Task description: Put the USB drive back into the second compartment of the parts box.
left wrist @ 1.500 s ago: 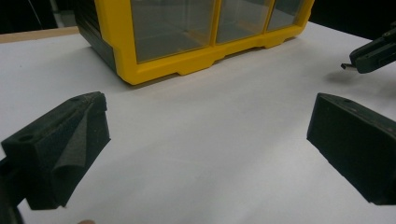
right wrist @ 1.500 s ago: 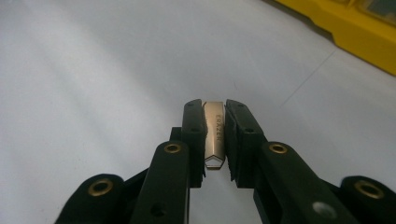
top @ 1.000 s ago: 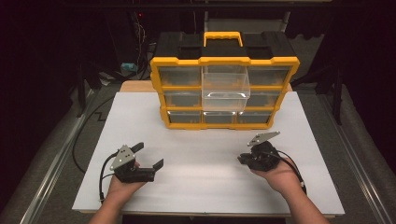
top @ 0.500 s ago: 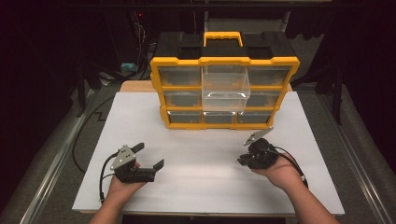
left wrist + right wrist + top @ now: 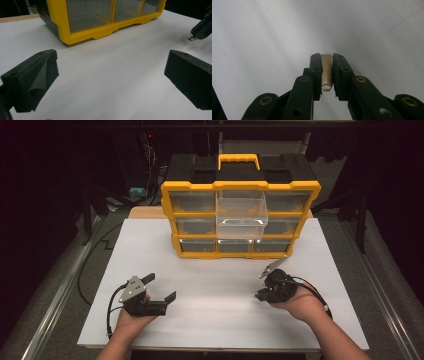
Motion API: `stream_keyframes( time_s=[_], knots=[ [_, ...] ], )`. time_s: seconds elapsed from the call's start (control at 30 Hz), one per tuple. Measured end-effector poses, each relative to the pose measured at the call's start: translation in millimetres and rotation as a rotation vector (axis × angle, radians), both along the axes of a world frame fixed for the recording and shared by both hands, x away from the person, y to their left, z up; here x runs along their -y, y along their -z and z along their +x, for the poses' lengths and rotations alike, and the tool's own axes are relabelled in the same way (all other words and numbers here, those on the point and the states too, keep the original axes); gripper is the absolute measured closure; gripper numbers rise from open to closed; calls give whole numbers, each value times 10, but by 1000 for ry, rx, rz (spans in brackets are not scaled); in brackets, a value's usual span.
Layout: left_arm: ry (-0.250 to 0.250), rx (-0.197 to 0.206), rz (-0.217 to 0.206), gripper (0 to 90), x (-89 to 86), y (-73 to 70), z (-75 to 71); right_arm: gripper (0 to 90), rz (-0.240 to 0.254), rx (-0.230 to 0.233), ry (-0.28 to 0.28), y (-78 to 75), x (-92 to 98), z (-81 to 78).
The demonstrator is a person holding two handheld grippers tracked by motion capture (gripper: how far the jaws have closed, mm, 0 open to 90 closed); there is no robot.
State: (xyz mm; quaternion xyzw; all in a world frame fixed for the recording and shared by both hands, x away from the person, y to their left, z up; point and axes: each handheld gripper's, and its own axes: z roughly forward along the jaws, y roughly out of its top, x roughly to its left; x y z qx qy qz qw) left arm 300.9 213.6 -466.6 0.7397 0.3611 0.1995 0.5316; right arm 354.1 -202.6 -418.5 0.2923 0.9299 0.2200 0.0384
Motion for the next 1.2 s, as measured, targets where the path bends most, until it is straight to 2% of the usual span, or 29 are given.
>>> stream_keyframes(
  time_s=[0.33,0.73,1.2],
  knots=[
    [3,2,0,0,-10,-12,-9,801,-56,-38,-42,-52,-8,19],
    [8,2,4,0,-6,-9,-5,801,-84,-83,-79,-97,-41,49],
    [19,-4,11,0,1,-3,-5,801,-101,-120,-117,-316,-61,89]
  ],
)
